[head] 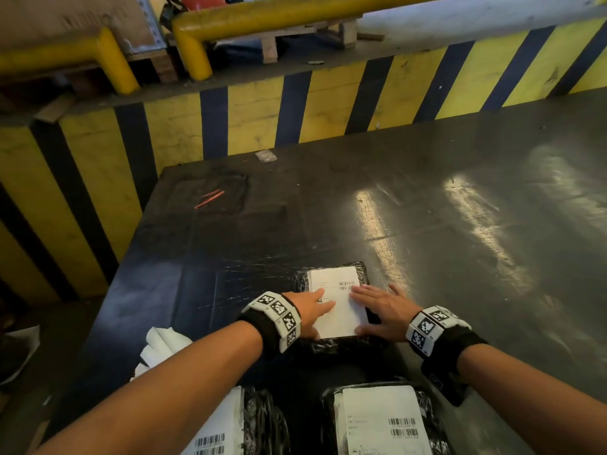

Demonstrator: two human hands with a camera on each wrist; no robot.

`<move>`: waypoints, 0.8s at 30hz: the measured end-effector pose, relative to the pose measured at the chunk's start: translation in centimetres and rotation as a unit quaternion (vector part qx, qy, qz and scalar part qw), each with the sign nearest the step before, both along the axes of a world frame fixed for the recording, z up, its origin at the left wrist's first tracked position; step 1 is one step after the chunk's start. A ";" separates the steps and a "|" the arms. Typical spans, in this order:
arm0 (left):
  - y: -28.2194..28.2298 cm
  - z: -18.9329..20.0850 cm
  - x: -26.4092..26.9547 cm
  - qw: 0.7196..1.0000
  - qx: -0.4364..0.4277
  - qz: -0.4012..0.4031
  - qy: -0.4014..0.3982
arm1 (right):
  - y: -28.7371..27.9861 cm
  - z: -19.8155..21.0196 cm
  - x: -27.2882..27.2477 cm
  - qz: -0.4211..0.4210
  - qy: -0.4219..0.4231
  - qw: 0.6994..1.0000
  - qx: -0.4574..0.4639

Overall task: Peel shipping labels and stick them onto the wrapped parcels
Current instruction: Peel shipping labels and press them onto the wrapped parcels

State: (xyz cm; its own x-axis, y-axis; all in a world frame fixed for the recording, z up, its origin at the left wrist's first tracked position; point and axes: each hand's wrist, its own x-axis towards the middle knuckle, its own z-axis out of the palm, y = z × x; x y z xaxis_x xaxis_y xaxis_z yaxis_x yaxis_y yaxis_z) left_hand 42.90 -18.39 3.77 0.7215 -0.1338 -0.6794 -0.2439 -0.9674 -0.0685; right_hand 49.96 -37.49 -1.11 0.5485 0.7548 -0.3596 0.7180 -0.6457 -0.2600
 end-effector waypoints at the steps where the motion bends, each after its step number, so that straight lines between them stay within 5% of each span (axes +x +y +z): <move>1: -0.5 -0.5 0.1 1.000 -0.005 0.010 -0.014 | 0.3 -0.2 -0.3 0.008 0.002 1.000 -0.002; 11: 0.9 -1.9 -0.3 0.997 -0.025 0.073 -0.015 | -0.5 -1.3 0.1 -0.042 0.096 0.994 0.045; 19: -1.4 -2.3 0.5 0.983 -0.082 0.154 -0.056 | 2.0 0.2 0.3 0.049 0.017 0.998 -0.040; 24: 0.6 -2.4 0.7 0.984 -0.062 0.162 -0.046 | 0.3 0.0 1.5 -0.002 0.012 0.997 -0.079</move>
